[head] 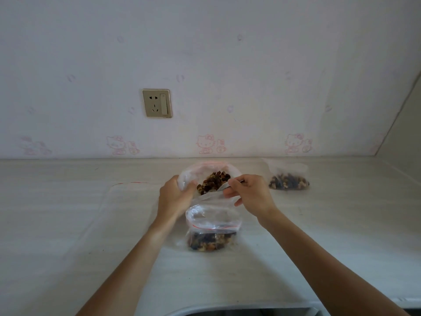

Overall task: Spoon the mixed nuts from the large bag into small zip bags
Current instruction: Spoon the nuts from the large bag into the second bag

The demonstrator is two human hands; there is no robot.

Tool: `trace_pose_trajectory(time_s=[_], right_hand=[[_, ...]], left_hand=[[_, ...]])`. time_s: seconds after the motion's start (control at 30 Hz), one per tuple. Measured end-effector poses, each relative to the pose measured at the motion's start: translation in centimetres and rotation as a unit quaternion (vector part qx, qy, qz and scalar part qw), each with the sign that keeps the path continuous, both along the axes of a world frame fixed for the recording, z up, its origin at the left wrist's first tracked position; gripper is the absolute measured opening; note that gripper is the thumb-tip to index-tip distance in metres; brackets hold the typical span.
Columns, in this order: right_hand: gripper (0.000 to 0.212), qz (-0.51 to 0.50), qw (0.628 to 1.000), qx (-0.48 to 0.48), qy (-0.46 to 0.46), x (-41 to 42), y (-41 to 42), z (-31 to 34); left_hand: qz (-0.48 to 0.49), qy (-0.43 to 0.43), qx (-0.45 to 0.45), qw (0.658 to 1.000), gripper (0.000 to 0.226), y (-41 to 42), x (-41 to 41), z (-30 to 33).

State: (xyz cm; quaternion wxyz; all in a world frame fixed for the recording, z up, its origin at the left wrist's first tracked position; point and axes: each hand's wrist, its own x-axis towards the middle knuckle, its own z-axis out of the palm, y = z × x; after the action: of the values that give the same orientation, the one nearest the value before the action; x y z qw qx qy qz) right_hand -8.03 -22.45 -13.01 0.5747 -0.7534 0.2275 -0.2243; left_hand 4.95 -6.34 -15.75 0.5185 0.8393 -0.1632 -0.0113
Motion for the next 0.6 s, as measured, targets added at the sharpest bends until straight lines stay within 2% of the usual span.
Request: trace_pose_trajectory(time_s=[0.07,0.33,0.6], right_hand=[[0.022,-0.023,1.000,0.011,-0.007,0.3,0.1,-0.4],[0.019,-0.085,0.995,0.029,-0.048,1.3,-0.1,-0.9],[0.018,-0.095,0.992,-0.078,-0.040,1.6,-0.1,-2.1]], left_hand=[[-0.004,-0.014,-0.012,1.000,0.016,-0.2,-0.2,-0.2],[-0.009,-0.019,-0.050,0.999,0.012,0.0,-1.0,0.5],[-0.018,-0.004,-0.065,0.998,0.014,-0.1,-1.2,0.8]])
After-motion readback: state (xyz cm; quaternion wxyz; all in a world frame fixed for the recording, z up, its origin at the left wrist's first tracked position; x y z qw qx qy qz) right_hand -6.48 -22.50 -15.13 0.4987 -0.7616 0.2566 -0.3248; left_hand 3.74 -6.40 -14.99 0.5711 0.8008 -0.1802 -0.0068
